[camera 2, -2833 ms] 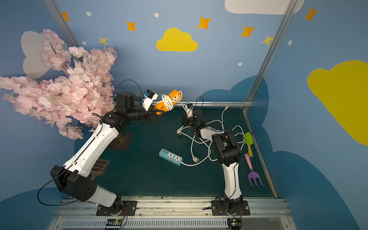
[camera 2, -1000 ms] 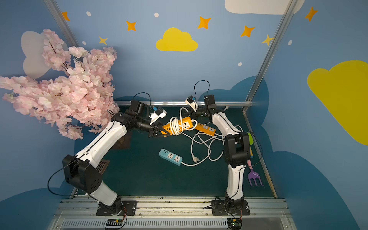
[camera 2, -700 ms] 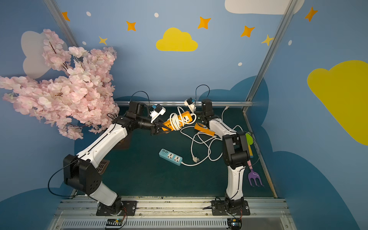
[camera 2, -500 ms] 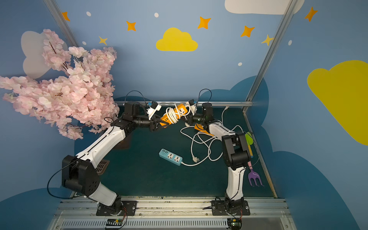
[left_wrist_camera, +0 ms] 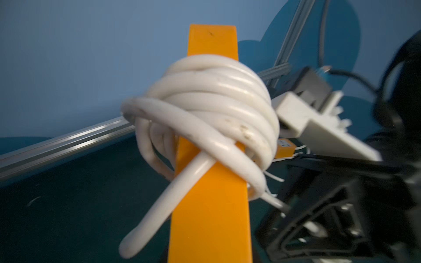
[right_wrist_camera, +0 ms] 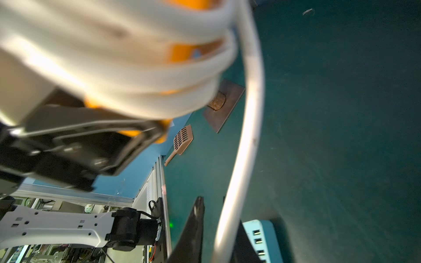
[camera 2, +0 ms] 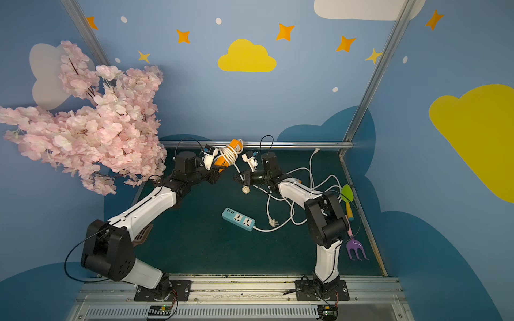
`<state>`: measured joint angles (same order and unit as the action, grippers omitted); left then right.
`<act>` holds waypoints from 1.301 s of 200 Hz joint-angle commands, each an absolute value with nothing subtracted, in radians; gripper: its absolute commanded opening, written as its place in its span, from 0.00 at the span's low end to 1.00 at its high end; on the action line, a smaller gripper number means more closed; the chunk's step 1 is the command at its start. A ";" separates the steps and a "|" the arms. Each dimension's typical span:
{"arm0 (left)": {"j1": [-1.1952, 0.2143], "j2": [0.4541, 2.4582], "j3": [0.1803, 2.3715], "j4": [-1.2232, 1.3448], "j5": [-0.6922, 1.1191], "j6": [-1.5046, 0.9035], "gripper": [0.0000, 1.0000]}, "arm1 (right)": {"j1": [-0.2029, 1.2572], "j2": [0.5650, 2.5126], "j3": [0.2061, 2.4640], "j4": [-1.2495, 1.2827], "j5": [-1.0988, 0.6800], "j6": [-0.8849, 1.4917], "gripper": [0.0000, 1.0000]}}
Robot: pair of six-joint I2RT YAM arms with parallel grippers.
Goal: Wrap the cord around the power strip
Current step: Place the power strip at the center of the board.
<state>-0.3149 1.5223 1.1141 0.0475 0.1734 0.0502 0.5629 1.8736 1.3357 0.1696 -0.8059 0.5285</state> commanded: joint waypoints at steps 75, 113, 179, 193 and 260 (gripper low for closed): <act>-0.455 1.428 0.913 -0.040 -0.616 0.293 0.03 | 0.574 1.791 1.487 -0.108 -0.771 0.608 0.00; -0.485 1.461 0.857 -0.096 -0.746 0.267 0.03 | 0.579 1.960 1.544 0.022 -0.791 0.861 0.00; -0.490 1.688 0.864 -0.201 -0.846 0.183 0.03 | 0.602 2.227 1.740 0.083 -0.674 1.083 0.00; -0.483 1.733 0.867 -0.214 -0.839 0.169 0.03 | 0.606 2.270 1.785 0.043 -0.663 1.088 0.00; -0.486 1.836 0.897 -0.251 -0.833 0.155 0.03 | 0.593 2.431 1.911 0.018 -0.685 1.092 0.05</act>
<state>-0.5083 1.8015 0.9119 -0.0822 -0.7647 0.1539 0.6319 2.4271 1.8488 -0.0441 -0.6621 1.0790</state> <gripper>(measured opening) 0.320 0.168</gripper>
